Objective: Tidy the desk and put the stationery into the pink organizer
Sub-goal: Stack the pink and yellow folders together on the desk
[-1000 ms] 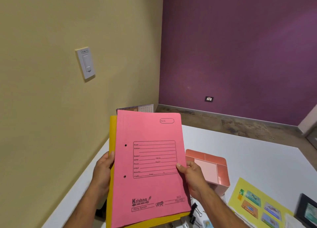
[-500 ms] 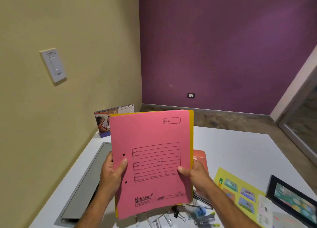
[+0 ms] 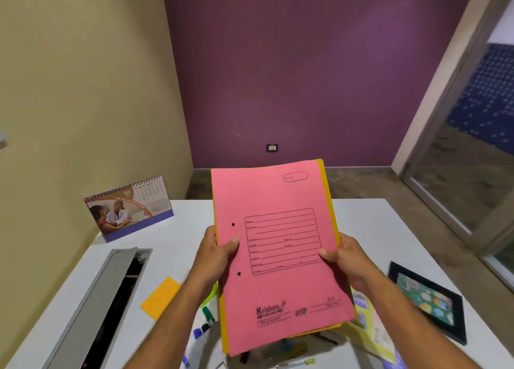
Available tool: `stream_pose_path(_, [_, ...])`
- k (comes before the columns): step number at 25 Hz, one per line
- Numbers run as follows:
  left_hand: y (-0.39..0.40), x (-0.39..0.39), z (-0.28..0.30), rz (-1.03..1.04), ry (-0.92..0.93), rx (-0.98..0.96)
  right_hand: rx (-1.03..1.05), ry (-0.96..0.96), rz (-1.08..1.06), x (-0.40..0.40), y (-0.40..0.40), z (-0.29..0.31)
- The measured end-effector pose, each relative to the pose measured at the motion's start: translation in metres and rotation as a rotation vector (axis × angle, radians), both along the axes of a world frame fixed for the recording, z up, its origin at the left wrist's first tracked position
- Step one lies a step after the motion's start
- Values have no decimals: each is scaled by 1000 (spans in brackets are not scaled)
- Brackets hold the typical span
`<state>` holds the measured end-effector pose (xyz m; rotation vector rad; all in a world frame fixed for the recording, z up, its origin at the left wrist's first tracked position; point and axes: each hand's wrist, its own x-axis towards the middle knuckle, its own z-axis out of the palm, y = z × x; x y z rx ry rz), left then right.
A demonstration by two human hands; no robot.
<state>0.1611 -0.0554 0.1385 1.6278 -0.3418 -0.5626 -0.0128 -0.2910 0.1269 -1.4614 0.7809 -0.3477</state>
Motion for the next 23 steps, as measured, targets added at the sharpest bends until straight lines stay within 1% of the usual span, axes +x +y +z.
stream_pose_path(2, [-42, 0, 3, -149, 41, 77, 6, 59, -77, -14, -40, 3])
stream_pose_path(4, [-87, -3, 1, -223, 21, 147, -7, 136, -151, -27, -84, 0])
stream_pose_path(8, [-178, -11, -23, -174, -21, 208, -61, 242, -293, -40, -159, -13])
stream_pose_path(13, [-262, -14, -64, -157, -137, 384, -129, 350, -372, -34, -227, -51])
stream_pose_path(17, [-300, -6, -96, -110, -167, 460, -181, 437, -425, -20, -259, -82])
stream_pose_path(23, [-336, 8, -140, -114, -182, 530, -185, 528, -413, -5, -289, -124])
